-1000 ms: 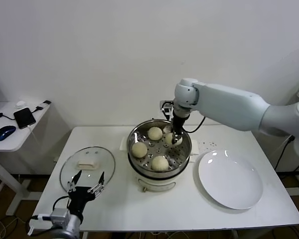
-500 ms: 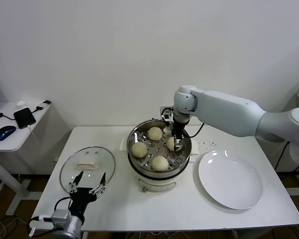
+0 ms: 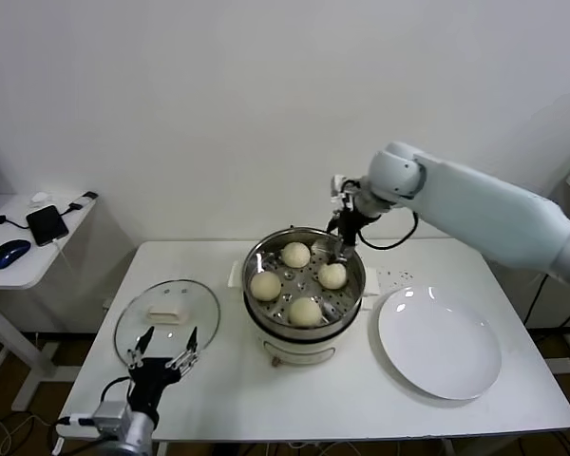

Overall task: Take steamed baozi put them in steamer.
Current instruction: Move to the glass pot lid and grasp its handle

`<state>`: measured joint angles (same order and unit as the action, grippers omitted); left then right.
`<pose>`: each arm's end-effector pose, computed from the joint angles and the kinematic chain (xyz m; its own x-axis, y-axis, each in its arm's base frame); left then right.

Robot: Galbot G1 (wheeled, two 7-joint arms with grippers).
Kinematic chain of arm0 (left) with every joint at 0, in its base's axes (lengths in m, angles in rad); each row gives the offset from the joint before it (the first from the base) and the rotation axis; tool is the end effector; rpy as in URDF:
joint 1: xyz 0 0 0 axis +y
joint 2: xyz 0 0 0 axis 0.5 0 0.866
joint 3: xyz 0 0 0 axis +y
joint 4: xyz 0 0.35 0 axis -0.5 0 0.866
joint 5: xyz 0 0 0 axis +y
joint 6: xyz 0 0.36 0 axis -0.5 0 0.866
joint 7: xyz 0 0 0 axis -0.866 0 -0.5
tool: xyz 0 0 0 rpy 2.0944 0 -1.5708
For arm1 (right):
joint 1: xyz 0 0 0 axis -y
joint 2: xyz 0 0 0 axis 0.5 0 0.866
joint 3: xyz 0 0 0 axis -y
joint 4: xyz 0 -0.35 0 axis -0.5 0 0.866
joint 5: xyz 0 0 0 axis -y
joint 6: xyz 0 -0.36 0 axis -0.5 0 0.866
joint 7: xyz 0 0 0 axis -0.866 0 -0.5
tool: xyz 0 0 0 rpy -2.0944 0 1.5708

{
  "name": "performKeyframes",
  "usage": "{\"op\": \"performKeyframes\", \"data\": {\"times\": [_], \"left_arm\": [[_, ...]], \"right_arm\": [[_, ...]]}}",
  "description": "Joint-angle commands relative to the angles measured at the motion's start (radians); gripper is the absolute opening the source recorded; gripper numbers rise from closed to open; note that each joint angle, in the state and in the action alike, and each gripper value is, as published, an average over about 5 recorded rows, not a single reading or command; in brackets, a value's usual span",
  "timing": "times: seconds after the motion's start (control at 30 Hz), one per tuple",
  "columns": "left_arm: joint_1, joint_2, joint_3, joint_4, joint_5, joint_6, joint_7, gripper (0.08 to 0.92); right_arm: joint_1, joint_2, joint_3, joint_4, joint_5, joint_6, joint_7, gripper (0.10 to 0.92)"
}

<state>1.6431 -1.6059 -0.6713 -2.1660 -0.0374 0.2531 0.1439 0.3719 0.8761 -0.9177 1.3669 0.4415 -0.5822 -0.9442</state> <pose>0.1601 0.0386 -0.2893 -0.9683 0.0023 0.2496 -0.0026 0.9998 -0.0195 0.5493 -0.0021 -0.0379 -0.2929 -0.4309 0.8535 -0.9561 0.1270 -0.2640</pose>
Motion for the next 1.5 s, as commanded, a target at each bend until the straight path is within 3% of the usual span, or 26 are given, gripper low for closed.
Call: {"op": "performKeyframes", "data": {"times": [0.03, 0.2, 0.4, 0.67, 0.93, 1.07, 1.2, 1.33, 1.5], "left_arm": [[-0.014, -0.010, 0.012, 0.017, -0.092, -0.039, -0.043, 0.823], [-0.007, -0.015, 0.032, 0.011, -0.090, -0.081, -0.054, 0.823], [-0.016, -0.019, 0.031, 0.046, -0.065, -0.136, -0.064, 0.823], [-0.067, -0.017, 0.018, 0.099, 0.039, -0.163, -0.082, 0.823], [-0.098, 0.001, -0.002, 0.127, 0.149, -0.191, -0.083, 0.823], [-0.115, 0.005, -0.017, 0.156, 0.389, -0.230, -0.092, 0.823], [-0.148, 0.021, -0.044, 0.218, 0.859, -0.268, -0.157, 0.823], [-0.174, 0.090, -0.047, 0.268, 1.160, -0.297, -0.220, 0.823], [-0.208, 0.211, -0.059, 0.349, 1.365, -0.373, -0.220, 0.823]], "right_arm": [[-0.598, -0.240, 0.802, 0.243, 0.164, 0.193, 0.304, 0.823], [-1.035, -0.131, 1.226, 0.285, 0.206, 0.409, 0.493, 0.823], [-1.358, 0.104, 1.488, 0.341, 0.219, 0.577, 0.653, 0.823], [-1.599, 0.361, 1.579, 0.384, 0.189, 0.702, 0.739, 0.823], [-1.793, 0.374, 1.566, 0.420, 0.178, 0.722, 0.772, 0.823], [-1.849, 0.364, 1.571, 0.428, 0.176, 0.714, 0.799, 0.823], [-1.871, 0.339, 1.582, 0.444, 0.191, 0.705, 0.822, 0.823], [-1.870, 0.319, 1.590, 0.447, 0.204, 0.704, 0.818, 0.823], [-1.867, 0.323, 1.584, 0.443, 0.205, 0.704, 0.812, 0.823]]}}
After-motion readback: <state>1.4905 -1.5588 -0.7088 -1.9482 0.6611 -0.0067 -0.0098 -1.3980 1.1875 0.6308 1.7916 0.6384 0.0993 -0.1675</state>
